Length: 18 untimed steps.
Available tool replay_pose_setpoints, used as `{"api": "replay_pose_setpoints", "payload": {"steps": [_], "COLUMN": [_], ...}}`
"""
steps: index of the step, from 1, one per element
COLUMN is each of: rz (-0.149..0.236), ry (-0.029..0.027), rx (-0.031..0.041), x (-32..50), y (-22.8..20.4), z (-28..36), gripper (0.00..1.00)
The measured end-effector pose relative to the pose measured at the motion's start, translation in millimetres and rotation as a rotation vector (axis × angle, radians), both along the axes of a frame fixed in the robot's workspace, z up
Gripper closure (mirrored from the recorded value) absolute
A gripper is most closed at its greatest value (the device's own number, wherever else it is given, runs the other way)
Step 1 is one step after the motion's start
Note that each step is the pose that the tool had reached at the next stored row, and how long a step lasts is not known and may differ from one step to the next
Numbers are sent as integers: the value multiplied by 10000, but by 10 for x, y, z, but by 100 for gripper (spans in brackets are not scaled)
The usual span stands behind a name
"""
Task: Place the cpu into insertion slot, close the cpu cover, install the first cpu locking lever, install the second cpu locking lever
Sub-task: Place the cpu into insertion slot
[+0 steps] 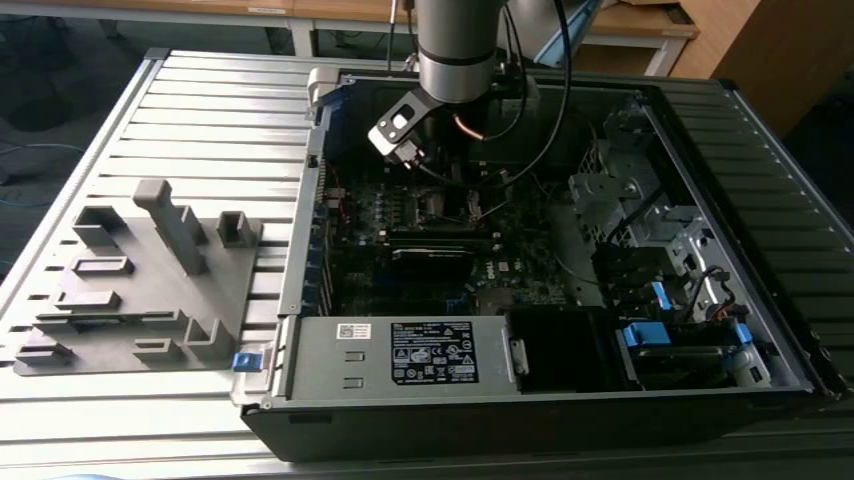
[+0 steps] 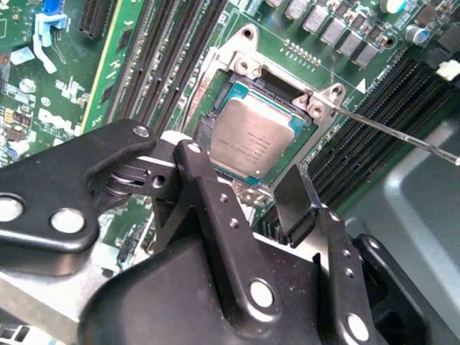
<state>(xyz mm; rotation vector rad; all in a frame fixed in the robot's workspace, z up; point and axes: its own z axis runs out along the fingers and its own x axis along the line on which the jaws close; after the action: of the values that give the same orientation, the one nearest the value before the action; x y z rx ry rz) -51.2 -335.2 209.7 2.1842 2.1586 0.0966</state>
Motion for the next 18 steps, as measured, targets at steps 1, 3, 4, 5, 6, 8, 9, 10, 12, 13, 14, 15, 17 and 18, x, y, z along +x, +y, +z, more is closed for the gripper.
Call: {"api": "replay_pose_setpoints", "payload": {"steps": [1,3,4,5,6,8,9,10,12,13,14,15,17,18], "rz": [1,0,0,0,0,1,0,0,0,0,0,0,0,0], "ry": [0,2,1,1,2,2,2,2,2,2,1,2,2,2], "rx": [0,-2,-2,-2,-2,-3,-3,-3,-3,-3,-2,-2,-3,-3], "x": [0,0,0,0,0,0,0,0,0,0,0,0,0,0], "y": [0,0,0,0,0,0,0,0,0,0,0,0,-1,0], "z": [1,2,2,2,3,4,4,4,5,5,5,5,6,6], "gripper": [39,39,39,39,41,47,53,53,65,71,71,76,82,88]}}
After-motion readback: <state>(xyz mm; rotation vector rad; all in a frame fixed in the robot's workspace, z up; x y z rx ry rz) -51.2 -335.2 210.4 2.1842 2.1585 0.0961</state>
